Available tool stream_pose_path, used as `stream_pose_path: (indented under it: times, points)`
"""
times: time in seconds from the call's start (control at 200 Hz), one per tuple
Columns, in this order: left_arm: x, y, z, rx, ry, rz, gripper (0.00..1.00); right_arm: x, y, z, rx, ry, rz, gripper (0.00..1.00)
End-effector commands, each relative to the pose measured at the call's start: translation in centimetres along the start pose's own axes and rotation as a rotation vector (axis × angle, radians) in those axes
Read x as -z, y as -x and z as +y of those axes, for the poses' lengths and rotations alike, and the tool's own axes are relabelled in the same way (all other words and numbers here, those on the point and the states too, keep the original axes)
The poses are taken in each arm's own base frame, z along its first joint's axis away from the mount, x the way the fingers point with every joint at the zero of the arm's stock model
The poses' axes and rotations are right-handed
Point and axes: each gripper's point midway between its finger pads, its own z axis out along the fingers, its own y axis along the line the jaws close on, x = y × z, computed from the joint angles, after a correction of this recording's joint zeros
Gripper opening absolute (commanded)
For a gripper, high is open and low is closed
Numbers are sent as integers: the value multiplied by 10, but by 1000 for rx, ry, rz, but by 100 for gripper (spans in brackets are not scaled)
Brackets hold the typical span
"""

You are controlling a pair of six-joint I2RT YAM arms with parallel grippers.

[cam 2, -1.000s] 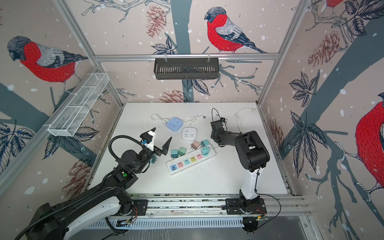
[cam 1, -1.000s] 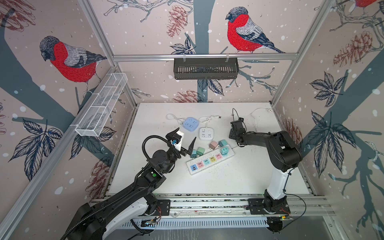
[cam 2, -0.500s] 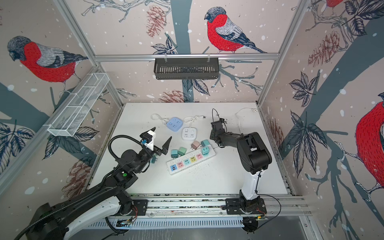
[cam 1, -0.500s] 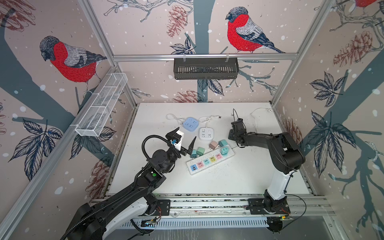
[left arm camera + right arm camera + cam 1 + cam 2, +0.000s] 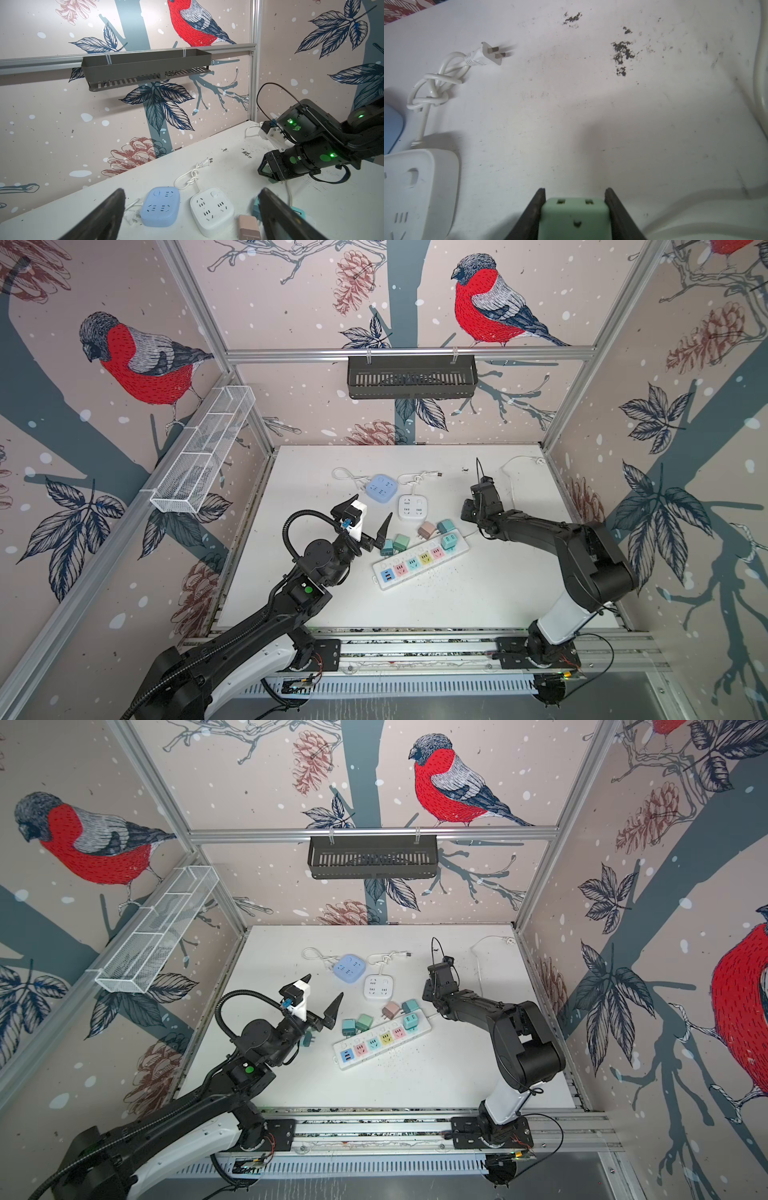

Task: Insert the plug
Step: 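Lift the mint-green adapter with the right gripper and carry it toward the left gripper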

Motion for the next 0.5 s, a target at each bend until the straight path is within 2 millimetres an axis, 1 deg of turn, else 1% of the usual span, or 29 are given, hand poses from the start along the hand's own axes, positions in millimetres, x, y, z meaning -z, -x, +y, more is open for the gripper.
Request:
stream_pose_path:
  times: [0.0, 0.105, 0.245, 0.4, 0.495]
  points:
    - [-2, 11, 4, 7, 17, -40, 99, 11, 17, 10, 13, 50, -75, 28]
    - [-3, 10, 3, 8, 16, -35, 99, 22, 24, 15, 23, 79, -123, 27]
    - [-4, 8, 3, 10, 15, -29, 99, 42, 34, 30, 59, 142, -203, 27]
    - [-4, 12, 2, 15, 9, -37, 99, 76, 51, 50, 111, 202, -312, 25]
    - [-3, 13, 1, 19, 1, -42, 99, 99, 57, 65, 160, 242, -386, 25]
